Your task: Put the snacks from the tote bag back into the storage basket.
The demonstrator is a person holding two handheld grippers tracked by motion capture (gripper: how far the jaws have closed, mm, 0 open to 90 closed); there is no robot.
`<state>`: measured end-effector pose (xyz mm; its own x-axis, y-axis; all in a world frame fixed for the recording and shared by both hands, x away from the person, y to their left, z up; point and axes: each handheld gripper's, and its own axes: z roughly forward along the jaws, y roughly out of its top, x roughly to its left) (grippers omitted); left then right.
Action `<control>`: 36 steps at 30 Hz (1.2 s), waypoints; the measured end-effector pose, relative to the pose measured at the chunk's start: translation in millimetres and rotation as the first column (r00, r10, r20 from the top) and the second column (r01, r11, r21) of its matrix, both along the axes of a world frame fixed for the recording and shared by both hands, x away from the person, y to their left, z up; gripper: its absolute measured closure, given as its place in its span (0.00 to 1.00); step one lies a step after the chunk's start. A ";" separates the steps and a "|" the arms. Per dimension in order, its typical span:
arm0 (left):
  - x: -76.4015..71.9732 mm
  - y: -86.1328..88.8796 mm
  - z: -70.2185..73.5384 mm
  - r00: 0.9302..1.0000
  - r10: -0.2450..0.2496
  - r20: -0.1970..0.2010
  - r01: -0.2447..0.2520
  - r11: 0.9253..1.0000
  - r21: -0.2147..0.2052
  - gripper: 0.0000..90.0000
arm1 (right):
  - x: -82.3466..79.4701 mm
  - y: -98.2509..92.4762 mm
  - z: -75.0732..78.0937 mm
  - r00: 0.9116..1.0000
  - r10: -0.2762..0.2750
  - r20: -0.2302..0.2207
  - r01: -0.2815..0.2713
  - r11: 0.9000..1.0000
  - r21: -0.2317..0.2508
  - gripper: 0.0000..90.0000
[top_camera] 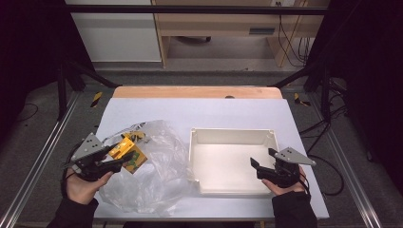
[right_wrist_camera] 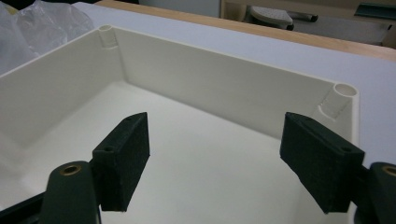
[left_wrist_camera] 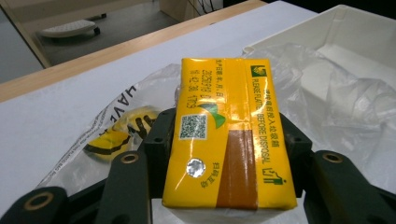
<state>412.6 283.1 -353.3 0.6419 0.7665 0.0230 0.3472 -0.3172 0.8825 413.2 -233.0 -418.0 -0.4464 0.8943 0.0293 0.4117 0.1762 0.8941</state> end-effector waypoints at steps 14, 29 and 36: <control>-13.3 -7.4 23.8 0.998 -0.036 0.043 0.038 0.999 -0.038 0.56 | -1.9 -0.9 4.5 1.000 0.007 0.019 -0.007 1.000 0.009 0.26; -18.3 -23.6 41.4 0.992 -0.104 0.070 0.107 0.993 -0.044 0.56 | -3.0 -4.1 8.1 1.000 0.002 0.028 -0.002 1.000 0.010 0.26; -13.8 -38.5 53.5 0.986 -0.140 0.085 0.144 0.989 -0.034 0.56 | -3.5 -2.8 8.9 1.000 0.007 0.030 -0.007 1.000 0.005 0.25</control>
